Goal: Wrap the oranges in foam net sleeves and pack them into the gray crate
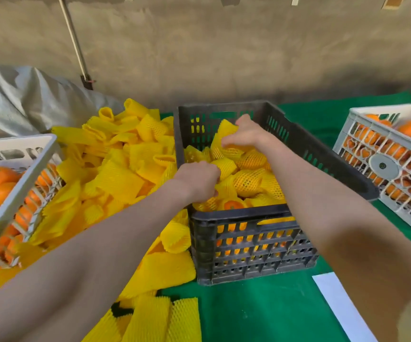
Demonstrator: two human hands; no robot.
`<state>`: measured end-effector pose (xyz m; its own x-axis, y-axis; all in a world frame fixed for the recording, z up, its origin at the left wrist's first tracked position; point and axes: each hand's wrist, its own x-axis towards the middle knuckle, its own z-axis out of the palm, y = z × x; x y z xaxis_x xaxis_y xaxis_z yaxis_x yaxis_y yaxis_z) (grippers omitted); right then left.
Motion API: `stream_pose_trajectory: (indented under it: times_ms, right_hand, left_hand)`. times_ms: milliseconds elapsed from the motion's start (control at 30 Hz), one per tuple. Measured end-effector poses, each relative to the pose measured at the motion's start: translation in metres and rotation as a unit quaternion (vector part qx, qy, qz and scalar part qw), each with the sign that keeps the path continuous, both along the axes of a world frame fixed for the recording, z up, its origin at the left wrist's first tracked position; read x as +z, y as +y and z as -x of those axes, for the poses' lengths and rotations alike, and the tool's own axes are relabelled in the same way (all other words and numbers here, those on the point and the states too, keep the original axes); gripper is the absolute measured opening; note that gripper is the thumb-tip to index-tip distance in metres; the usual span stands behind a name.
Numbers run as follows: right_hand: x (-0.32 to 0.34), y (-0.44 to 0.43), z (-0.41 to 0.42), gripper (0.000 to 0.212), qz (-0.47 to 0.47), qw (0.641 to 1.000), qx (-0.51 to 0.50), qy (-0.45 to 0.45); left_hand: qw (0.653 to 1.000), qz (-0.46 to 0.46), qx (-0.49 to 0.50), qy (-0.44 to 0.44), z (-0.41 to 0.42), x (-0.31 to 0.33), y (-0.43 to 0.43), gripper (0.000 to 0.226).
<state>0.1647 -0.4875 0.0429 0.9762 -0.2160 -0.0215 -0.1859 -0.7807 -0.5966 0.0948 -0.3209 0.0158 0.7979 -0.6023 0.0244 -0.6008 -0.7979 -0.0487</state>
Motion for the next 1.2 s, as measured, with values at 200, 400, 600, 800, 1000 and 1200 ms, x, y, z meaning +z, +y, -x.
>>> stream_pose_trajectory:
  times_ms: [200, 400, 600, 800, 1000, 1200]
  right_hand:
    - [-0.043, -0.005, -0.056, 0.081, 0.139, 0.987, 0.046, 0.064]
    - [-0.064, 0.002, -0.058, 0.08, 0.161, 0.984, 0.069, 0.034]
    - [-0.044, 0.015, -0.049, 0.077, 0.24, 0.97, 0.003, 0.032]
    - [-0.01, 0.044, -0.027, 0.056, 0.238, 0.967, 0.086, -0.015]
    - [0.024, 0.1, 0.037, 0.035, 0.166, 0.953, 0.151, -0.205]
    - [0.022, 0.181, 0.099, 0.023, 0.045, 0.923, 0.204, -0.322]
  left_hand:
    - [0.999, -0.04, -0.009, -0.01, -0.006, -0.004, 0.001, 0.026]
    - [1.0, 0.002, 0.0, -0.007, -0.007, -0.005, 0.001, 0.029]
    - [0.99, 0.141, 0.021, 0.013, -0.003, -0.003, 0.004, 0.028]
    - [0.918, 0.392, 0.054, -0.021, 0.013, 0.001, 0.015, 0.017]
    - [0.894, 0.438, 0.076, -0.053, 0.036, 0.003, 0.052, 0.014]
    - [0.846, 0.501, 0.184, -0.005, 0.051, 0.018, 0.119, 0.011]
